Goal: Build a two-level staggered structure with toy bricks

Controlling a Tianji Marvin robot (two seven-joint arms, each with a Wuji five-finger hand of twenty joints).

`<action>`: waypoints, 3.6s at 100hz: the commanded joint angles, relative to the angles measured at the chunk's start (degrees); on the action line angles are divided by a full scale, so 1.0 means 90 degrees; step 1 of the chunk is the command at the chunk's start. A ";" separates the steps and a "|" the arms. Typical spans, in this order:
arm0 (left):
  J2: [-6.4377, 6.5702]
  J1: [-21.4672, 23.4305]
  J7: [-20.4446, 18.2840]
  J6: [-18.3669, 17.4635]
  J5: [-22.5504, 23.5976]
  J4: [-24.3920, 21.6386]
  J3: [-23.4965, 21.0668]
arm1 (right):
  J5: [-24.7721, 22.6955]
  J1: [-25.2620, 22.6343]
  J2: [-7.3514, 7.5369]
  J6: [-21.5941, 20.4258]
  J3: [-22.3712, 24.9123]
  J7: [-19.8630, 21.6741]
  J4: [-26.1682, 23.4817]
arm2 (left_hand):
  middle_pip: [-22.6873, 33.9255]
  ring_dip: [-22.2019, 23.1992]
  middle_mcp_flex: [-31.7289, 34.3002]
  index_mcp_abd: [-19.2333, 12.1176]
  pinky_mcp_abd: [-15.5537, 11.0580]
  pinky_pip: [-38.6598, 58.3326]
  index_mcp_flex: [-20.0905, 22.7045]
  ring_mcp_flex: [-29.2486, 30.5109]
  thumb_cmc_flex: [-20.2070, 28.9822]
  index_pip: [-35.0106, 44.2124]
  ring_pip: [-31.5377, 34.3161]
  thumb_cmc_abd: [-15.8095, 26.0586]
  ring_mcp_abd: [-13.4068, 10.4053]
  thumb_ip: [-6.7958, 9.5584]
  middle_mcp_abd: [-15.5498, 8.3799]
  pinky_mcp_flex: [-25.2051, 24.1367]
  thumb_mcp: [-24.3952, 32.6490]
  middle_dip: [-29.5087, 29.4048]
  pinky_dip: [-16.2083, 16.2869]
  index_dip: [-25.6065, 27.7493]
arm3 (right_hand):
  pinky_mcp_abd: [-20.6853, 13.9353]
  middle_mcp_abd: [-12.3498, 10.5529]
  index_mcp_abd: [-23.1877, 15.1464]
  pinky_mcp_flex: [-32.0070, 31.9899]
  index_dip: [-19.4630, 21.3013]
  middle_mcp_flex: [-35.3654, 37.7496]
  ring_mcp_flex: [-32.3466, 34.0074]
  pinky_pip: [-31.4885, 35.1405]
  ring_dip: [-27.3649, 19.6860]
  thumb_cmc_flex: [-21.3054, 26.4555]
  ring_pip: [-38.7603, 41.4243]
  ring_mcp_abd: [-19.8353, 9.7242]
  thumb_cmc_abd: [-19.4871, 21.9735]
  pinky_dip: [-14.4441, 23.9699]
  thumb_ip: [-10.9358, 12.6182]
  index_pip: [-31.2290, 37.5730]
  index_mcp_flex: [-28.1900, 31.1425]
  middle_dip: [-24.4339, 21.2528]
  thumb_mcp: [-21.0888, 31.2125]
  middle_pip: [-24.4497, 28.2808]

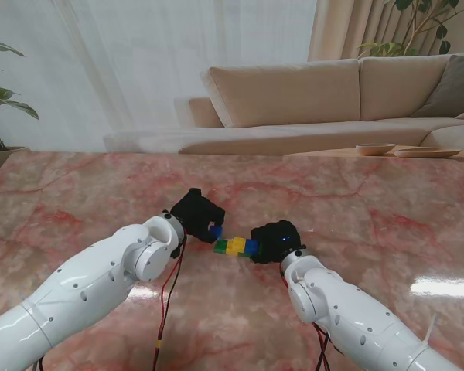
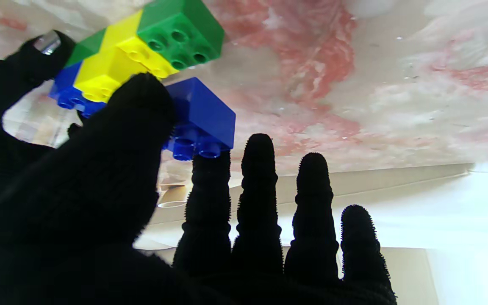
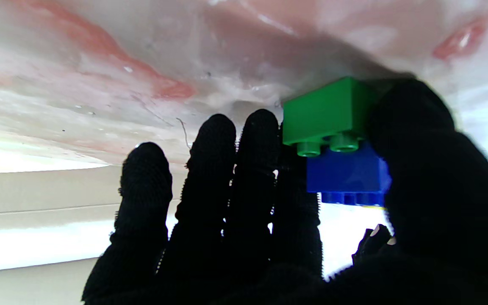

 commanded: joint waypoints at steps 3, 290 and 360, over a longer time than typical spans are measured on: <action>-0.0095 -0.0014 0.0038 -0.0005 -0.0049 -0.0025 0.0152 | 0.0017 -0.0022 -0.0021 0.0012 -0.0035 0.0051 0.0096 | -0.0018 0.0102 0.0175 -0.0355 0.0141 0.0162 0.0599 0.0127 0.0046 0.0365 -0.0159 0.0278 0.0182 -0.0005 0.0058 -0.0076 0.0110 0.0087 -0.0060 0.0322 | 0.0054 -0.0103 -0.0700 -0.0076 0.0016 0.0093 0.0150 0.0093 0.0119 0.0281 0.0035 -0.0035 0.0190 0.0039 -0.0062 0.0489 0.0223 0.0107 0.0601 -0.0011; -0.0315 -0.0889 -0.0051 -0.0069 -0.0312 0.0813 0.1400 | 0.0028 -0.0056 -0.0017 -0.0009 0.0018 0.0040 0.0101 | -0.0363 0.0029 -0.0693 0.0304 0.0031 -0.0788 -0.0500 -0.0433 -0.1119 -0.1084 -0.0489 -0.0138 0.0127 0.0366 0.0021 -0.0208 0.0900 -0.0050 0.0049 0.0881 | 0.0054 -0.0096 -0.0698 -0.0076 0.0010 0.0109 0.0159 0.0089 0.0121 0.0302 0.0031 -0.0033 0.0145 0.0045 -0.0068 0.0483 0.0232 0.0110 0.0620 -0.0006; -0.0106 -0.0140 0.0163 -0.0436 -0.0081 0.0194 0.0232 | 0.0008 -0.0068 -0.0014 -0.0003 0.0025 0.0033 0.0084 | -0.0552 -0.0044 -0.0879 0.0370 0.0053 -0.1003 -0.0609 -0.0365 -0.1151 -0.1720 -0.0491 0.0359 0.0096 0.0528 0.0018 -0.0147 0.0855 -0.0624 0.0947 0.0111 | 0.0054 -0.0097 -0.0696 -0.0076 0.0013 0.0127 0.0169 0.0089 0.0123 0.0321 0.0038 -0.0027 0.0143 0.0046 -0.0072 0.0489 0.0243 0.0135 0.0642 0.0001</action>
